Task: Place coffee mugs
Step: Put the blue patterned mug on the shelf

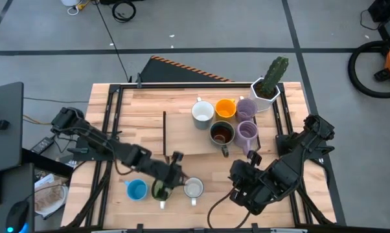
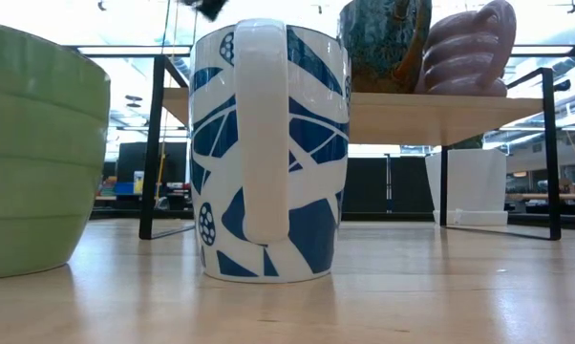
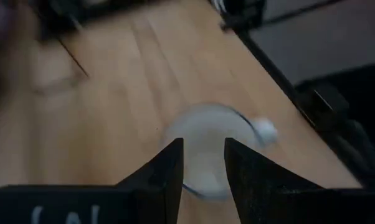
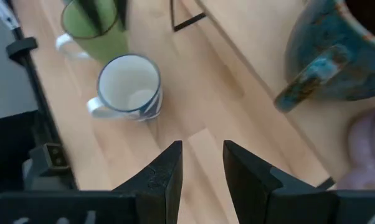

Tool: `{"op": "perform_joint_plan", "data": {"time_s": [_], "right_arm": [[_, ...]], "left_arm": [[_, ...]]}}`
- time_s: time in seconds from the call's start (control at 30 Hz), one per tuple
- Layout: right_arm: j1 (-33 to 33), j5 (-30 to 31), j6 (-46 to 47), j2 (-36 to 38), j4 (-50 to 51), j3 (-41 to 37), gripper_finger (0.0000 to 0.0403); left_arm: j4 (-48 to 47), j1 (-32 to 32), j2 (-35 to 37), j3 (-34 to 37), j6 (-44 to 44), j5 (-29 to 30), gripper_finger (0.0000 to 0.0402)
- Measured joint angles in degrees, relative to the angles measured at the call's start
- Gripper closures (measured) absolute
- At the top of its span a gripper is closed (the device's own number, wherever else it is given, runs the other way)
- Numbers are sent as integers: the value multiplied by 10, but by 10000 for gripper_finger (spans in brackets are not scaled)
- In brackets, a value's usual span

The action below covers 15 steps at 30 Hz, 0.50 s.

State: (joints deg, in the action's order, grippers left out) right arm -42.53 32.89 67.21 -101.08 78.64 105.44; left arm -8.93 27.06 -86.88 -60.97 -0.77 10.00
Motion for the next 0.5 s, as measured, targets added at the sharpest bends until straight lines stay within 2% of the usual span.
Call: {"op": "perform_joint_plan", "data": {"time_s": [0.2,0.5], "right_arm": [[-1,3,-4,0,-2,-18,282],[-5,-12,16,0,-10,-39,282]], "left_arm": [[-105,52,-26,-40,94,25,279],[-138,69,-91,-121,82,33,273]]}}
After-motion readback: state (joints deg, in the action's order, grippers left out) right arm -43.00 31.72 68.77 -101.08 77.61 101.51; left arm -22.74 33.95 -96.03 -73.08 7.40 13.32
